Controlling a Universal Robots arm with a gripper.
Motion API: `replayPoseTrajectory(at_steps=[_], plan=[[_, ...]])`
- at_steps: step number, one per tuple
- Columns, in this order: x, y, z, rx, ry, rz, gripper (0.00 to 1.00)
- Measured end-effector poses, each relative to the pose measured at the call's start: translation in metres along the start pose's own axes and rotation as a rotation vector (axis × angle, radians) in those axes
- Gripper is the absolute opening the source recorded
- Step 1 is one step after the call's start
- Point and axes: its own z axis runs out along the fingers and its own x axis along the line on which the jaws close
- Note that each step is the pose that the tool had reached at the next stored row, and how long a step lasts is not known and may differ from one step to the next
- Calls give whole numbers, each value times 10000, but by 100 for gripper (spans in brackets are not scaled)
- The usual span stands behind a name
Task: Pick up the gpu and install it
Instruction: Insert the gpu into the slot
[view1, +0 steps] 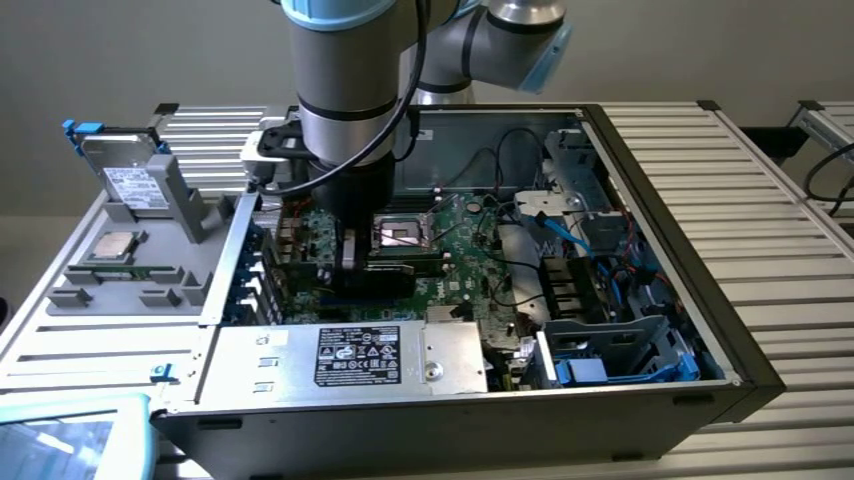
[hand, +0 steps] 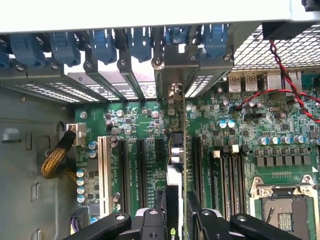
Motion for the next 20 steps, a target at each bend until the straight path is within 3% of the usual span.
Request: replayPoseTrajectory(at_steps=[12,20], plan=[[1,0,16,-21,4,16,27],[-7,14,20,-85,-13,78,27]])
